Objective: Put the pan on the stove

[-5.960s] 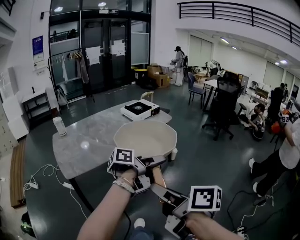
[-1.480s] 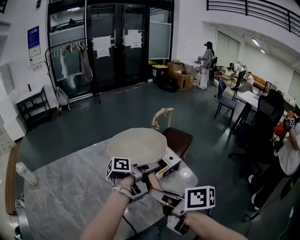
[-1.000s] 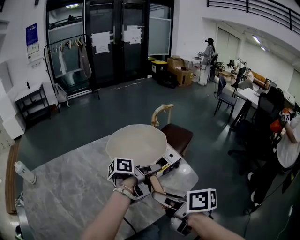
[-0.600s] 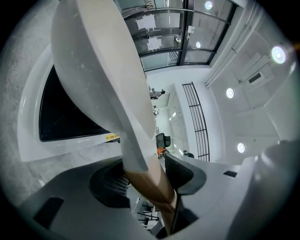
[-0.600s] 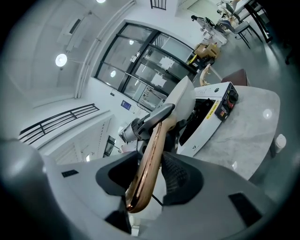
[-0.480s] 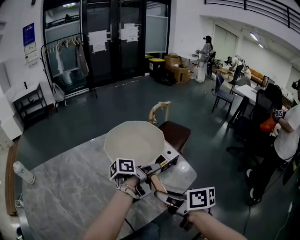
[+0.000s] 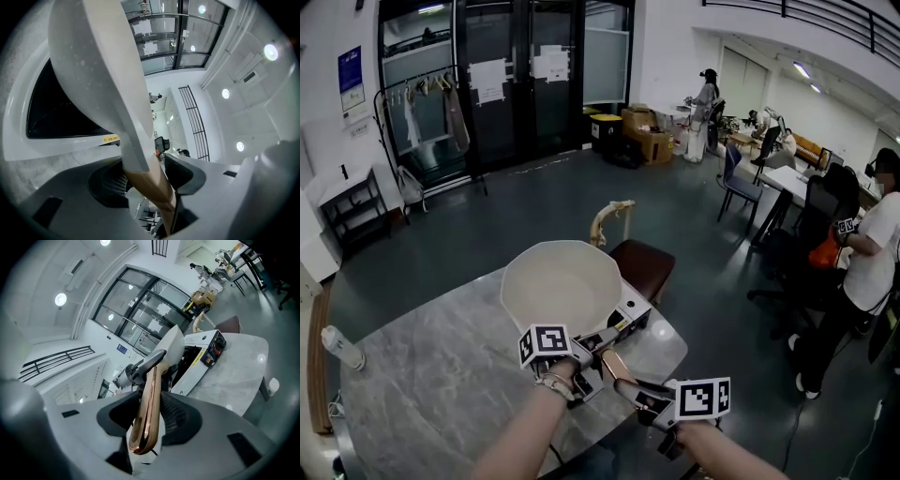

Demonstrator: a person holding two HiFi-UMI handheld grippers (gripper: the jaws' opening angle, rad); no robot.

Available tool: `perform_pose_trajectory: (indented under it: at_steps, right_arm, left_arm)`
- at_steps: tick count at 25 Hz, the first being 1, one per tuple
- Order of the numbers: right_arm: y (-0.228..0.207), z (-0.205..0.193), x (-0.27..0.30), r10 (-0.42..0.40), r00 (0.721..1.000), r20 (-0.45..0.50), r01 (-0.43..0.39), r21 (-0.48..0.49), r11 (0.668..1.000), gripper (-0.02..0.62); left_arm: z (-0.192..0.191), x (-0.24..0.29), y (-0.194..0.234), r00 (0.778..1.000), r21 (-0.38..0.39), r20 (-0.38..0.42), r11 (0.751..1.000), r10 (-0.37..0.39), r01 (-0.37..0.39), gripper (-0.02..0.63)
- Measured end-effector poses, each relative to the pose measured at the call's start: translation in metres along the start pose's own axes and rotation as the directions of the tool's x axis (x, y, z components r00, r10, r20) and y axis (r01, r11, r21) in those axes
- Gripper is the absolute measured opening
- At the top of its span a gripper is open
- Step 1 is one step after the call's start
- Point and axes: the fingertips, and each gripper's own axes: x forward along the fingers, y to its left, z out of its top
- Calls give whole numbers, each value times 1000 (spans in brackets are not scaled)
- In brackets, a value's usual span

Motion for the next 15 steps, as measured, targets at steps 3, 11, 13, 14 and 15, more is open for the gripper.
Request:
perform_pose_trajectory:
  at_steps: [3,11,13,14,15]
  right_arm:
    - [-1,1,0,-2,1000,11,2,13,1000,158]
    - [-2,6,-3,-7,999,43,5,39,999,141]
    - [2,11,-4,7,998,63,-10,42,999,143]
    - [2,13,-4,8,998,69,-11,41,999,150]
    - [1,15,-5,3,997,72,-6,40,999,172]
  left_arm:
    - [0,0,-6,999,-6,4,999,-37,37,277]
    - [2,-22,-7,997,9,62,999,-49,48,335]
    - [0,-25,-11,997,16,63,999,-53,52,347]
    - [-1,-26,-12,996,20,67,999,-51,50,350]
    - [-1,-28,-12,996,23,73,999,-48,46,351]
